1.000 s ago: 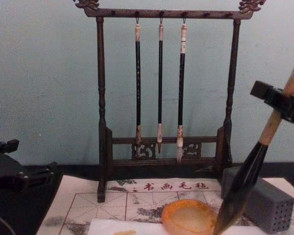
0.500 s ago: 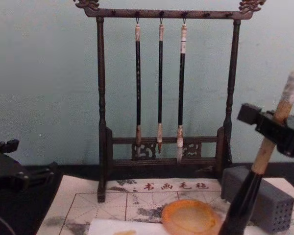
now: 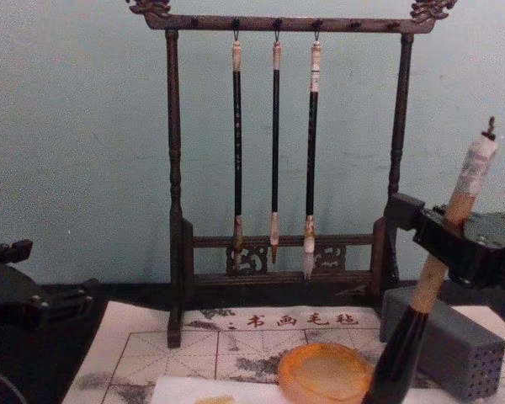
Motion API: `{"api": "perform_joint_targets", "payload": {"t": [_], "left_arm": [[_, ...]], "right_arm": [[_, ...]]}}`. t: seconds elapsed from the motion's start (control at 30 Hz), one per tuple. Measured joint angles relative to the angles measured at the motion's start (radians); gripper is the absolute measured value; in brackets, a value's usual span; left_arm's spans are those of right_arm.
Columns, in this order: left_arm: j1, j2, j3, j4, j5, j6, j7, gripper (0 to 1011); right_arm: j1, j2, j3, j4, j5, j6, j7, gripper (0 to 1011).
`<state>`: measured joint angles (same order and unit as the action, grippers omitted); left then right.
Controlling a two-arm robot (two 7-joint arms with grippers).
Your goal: Pick up the brush from the inkstone, write on the paper, then place the brush back to its original position.
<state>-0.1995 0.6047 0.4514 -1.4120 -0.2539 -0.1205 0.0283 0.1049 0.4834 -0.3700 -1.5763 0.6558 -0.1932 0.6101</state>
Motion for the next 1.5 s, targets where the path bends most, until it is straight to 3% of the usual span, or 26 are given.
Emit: {"api": "perform_joint_targets", "payload": {"t": [0.93, 1.5], "left_arm": [[0.0, 0.0, 0.0, 0.0, 0.0, 0.0, 0.0, 1001], [0.0, 0.0, 0.0, 0.0, 0.0, 0.0, 0.0, 1001]], "right_arm": [[0.03, -0.035, -0.013, 0.047, -0.03, 0.008, -0.013, 15], [0.021, -0.029, -0.007, 0.043, -0.034, 0.009, -0.012, 15]]}}
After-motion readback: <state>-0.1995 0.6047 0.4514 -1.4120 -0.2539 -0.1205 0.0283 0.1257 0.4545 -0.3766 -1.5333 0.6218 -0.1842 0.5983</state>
